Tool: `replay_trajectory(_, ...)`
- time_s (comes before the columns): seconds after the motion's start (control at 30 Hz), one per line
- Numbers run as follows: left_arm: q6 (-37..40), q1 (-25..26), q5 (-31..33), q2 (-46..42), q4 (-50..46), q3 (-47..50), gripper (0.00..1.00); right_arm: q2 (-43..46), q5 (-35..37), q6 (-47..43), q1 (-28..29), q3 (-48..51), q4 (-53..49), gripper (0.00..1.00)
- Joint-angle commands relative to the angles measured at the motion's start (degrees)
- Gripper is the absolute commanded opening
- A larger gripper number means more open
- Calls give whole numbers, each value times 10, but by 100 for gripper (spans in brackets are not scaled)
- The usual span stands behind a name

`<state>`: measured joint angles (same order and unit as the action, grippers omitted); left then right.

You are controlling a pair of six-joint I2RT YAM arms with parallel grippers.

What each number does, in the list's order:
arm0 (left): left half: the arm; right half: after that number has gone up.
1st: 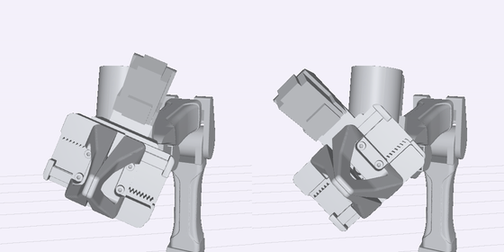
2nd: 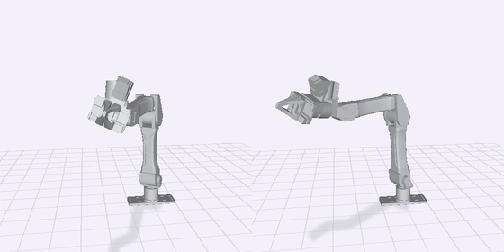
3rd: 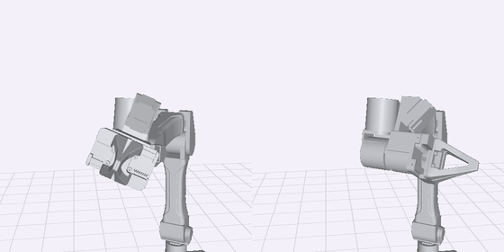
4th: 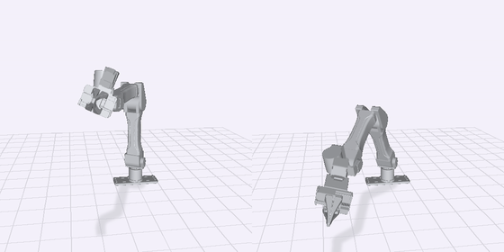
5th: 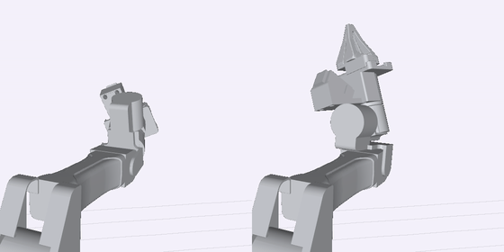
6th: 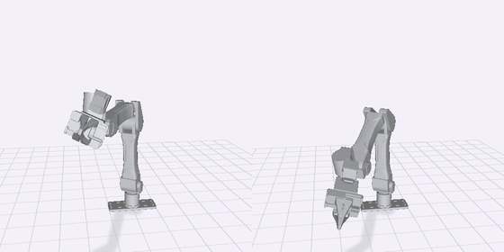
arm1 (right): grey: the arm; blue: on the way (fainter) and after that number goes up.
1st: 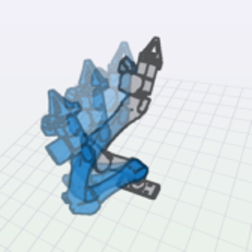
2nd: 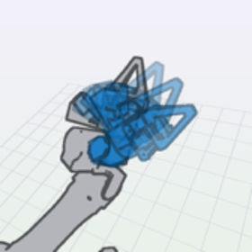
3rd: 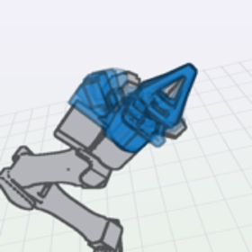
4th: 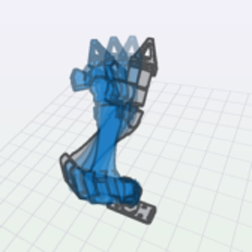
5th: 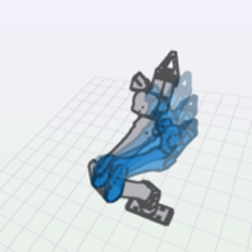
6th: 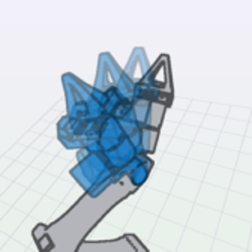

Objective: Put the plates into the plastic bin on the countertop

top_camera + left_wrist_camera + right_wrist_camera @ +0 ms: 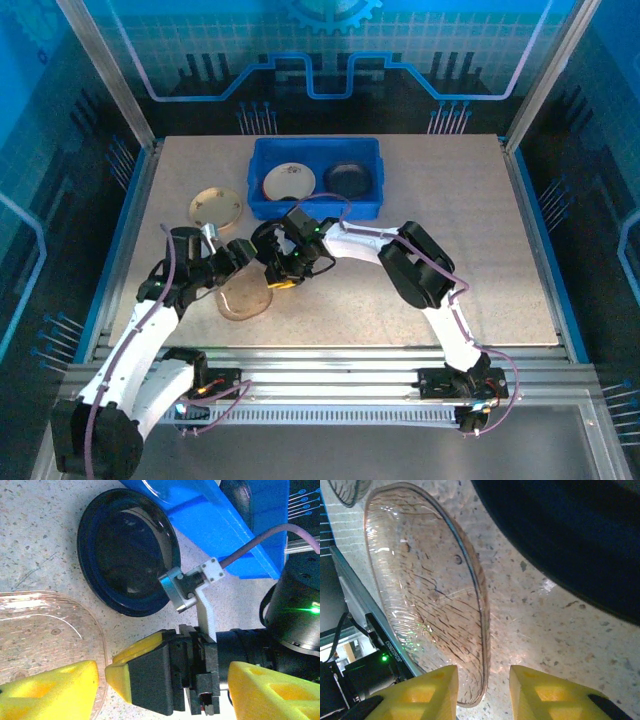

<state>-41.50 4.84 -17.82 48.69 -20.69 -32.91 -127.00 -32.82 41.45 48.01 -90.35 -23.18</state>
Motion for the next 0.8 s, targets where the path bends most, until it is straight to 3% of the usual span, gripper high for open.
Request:
replay_trajectory(0.0, 17, -10, -21, -4, -7, 1, 70, -17, -24, -14, 10, -22, -25, 33)
replay_trajectory(0.6, 20, -19, -23, 0, 2, 10, 70, -60, -30, -40, 22, -89, -79, 29)
replay_trajectory(0.77, 23, -19, -19, 1, -1, 9, 70, -78, -22, -43, 23, -95, -83, 23)
